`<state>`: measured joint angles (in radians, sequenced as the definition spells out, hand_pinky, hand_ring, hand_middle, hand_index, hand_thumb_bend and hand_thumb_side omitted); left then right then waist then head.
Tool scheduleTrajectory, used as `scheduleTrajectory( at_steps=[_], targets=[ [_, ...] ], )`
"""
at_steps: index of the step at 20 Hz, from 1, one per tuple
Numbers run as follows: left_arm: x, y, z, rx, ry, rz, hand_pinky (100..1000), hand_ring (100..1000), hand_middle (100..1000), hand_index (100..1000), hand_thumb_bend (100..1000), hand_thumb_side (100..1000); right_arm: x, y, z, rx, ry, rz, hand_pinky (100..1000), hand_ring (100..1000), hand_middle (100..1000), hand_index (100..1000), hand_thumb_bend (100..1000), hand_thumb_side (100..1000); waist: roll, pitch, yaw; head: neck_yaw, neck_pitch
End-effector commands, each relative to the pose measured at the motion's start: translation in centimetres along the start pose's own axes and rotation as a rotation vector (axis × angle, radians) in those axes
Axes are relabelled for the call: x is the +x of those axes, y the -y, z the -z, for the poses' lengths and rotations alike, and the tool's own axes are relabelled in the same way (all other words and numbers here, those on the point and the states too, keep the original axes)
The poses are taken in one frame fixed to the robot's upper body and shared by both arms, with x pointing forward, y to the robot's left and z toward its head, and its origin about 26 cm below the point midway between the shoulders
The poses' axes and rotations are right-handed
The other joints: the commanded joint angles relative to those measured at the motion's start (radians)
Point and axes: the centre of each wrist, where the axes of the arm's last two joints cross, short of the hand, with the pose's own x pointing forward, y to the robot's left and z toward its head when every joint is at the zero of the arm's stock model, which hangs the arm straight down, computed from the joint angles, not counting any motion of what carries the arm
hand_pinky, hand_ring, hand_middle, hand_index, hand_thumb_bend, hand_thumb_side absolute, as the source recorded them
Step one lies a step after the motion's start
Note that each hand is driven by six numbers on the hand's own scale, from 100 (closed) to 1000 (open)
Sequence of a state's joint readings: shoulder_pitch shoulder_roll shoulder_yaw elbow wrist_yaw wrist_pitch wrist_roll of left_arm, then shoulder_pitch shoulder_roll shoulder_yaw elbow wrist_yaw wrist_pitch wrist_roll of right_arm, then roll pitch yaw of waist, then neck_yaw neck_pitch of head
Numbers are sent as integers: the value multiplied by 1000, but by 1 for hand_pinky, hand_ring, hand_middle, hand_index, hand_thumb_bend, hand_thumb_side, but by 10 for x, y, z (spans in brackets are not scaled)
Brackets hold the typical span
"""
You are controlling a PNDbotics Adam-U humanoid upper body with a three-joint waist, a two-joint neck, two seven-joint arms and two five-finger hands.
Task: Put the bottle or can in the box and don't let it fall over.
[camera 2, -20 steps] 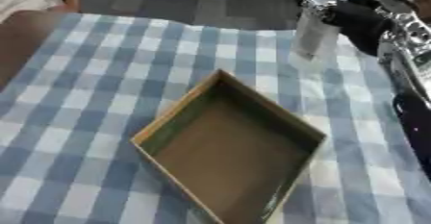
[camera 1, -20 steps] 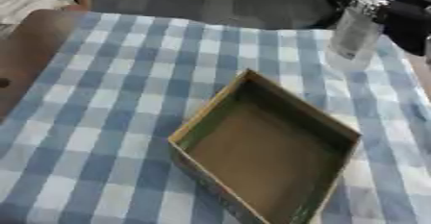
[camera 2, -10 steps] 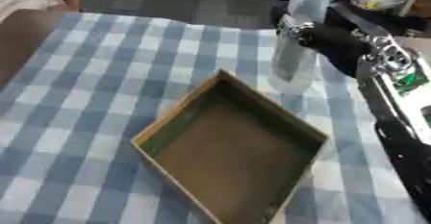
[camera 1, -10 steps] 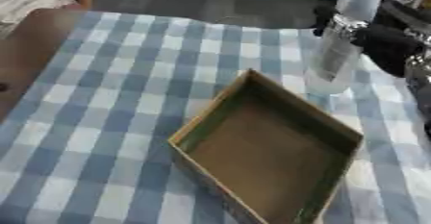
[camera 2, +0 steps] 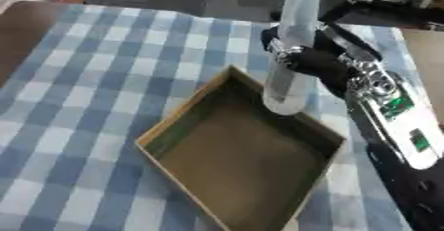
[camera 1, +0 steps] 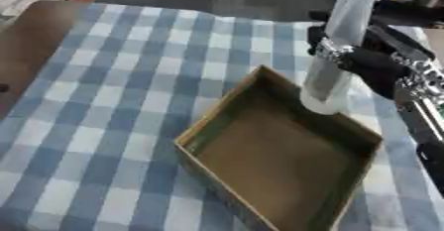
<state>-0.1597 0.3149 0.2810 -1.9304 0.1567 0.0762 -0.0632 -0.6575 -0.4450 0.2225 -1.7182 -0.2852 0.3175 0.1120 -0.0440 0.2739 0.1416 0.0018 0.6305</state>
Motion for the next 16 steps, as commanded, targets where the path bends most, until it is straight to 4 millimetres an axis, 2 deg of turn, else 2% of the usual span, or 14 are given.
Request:
scheduleTrajectory(
  at_steps=[1,7,8,10,11,12,15,16],
  targets=[
    [7,-3,3,1,29,18,1000,632,851,925,100,726,13,-4,-2,-3,43,-30,856,1000,1000,176,100,316,6,-13,-1,4,-11],
    [6,-3,3,-1,27,18,1000,632,851,925,100,728,12,-9,-4,-7,45,-35,855,1000,1000,187,100,312,6,-7,-3,4,-15],
    [6,-2,3,-2,27,18,1000,631,851,925,100,728,11,-10,-4,-6,45,-36,854,1000,1000,268,100,276,6,-6,-4,4,-15],
    [6,-2,3,-2,27,18,1000,631,851,925,100,728,8,-11,-4,-5,40,-42,853,1000,1000,286,100,267,6,-5,-4,3,-17],
    [6,-2,3,-2,27,18,1000,631,850,925,100,729,6,-12,-5,-7,40,-46,854,1000,1000,356,100,204,6,-4,-5,3,-18],
    [6,-2,3,-2,26,18,1000,631,850,925,100,729,4,-13,-5,-10,41,-52,855,1000,1000,388,100,176,6,-3,-6,3,-18],
    [5,-2,3,-1,24,18,1000,631,849,925,100,730,-1,-15,-6,-9,56,-80,856,1000,1000,421,100,130,4,-1,-8,2,-20],
    [5,-2,3,-2,23,18,1000,630,849,925,100,731,-2,-16,-6,-7,60,-87,854,1000,1000,473,100,100,4,-1,-8,2,-20]
  ],
)
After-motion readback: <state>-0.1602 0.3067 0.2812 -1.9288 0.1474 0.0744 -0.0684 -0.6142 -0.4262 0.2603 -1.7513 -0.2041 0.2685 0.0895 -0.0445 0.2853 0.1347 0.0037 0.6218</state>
